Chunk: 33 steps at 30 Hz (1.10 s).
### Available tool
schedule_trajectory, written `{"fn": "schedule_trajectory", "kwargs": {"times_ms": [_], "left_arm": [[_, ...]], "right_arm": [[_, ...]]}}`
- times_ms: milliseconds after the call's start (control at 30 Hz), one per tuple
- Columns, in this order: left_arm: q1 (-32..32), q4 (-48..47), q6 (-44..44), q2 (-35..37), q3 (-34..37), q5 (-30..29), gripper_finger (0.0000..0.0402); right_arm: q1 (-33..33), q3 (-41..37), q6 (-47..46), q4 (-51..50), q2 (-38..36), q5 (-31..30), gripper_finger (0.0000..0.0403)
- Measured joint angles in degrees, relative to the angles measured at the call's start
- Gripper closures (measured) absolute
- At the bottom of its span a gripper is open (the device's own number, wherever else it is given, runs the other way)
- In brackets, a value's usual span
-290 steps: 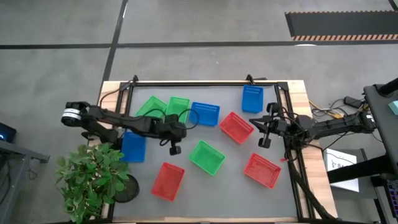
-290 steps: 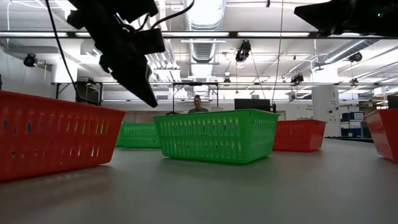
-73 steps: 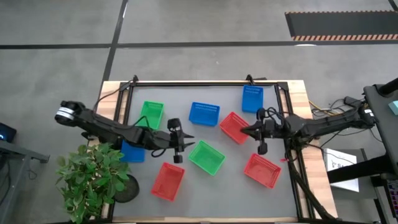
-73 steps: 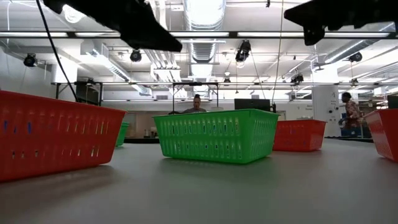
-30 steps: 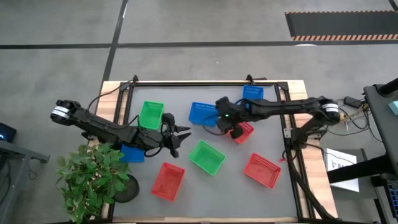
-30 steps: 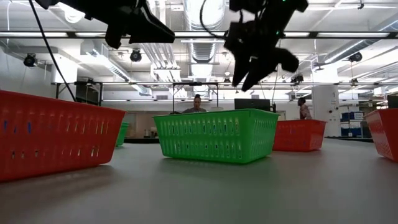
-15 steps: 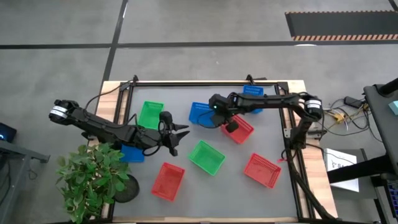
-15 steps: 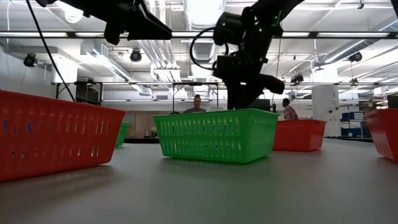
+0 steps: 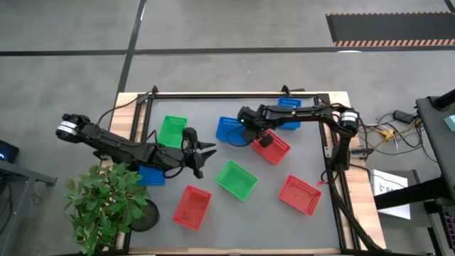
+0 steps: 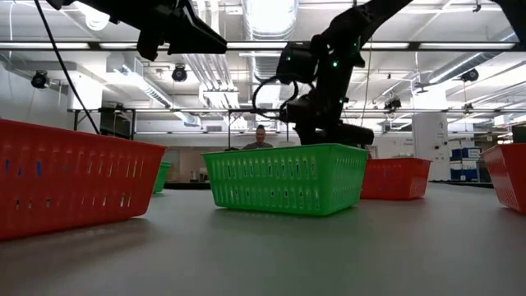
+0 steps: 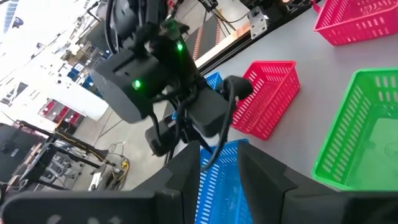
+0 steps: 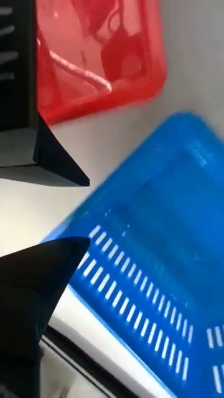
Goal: Stack baskets by color
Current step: Stack the top left blue basket on the top right blue basket
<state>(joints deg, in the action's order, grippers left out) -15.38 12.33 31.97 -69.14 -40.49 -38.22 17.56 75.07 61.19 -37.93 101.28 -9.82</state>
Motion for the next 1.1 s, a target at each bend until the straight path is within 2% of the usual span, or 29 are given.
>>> {"fn": "schedule_trajectory", "kwargs": {"times_ms": [200,533,700,800,900,1000,1100], "left_arm": [[0.0,-0.01,-0.04,-0.03,0.0,0.0,0.0311],[0.0,0.03,-0.07,-0.03,0.04,0.0,0.0311],[0.0,0.03,-0.04,-0.03,0.04,0.0,0.0311],[0.0,0.05,-0.04,-0.03,0.07,0.0,0.0311],[0.0,0.09,0.1,-0.03,0.07,0.0,0.0311],[0.0,0.15,0.15,-0.03,0.07,0.0,0.0311],[0.0,0.2,0.17,-0.03,0.09,0.0,0.0311]], "right_arm": [[-0.02,0.0,4.94,0.3,2.12,-0.25,0.0279],[-0.04,0.57,6.2,0.41,2.49,2.36,0.0382],[-0.15,3.05,3.59,-0.83,2.45,2.26,0.0393],[-0.65,5.29,-2.11,-2.92,2.0,0.16,0.0394],[-1.6,8.47,-9.67,-7.6,1.53,-5.55,0.0394],[-2.43,12.35,-18.13,-15.85,1.25,-10.38,0.0394],[-2.69,16.01,-28.51,-24.45,0.98,-11.19,0.0394]]}}
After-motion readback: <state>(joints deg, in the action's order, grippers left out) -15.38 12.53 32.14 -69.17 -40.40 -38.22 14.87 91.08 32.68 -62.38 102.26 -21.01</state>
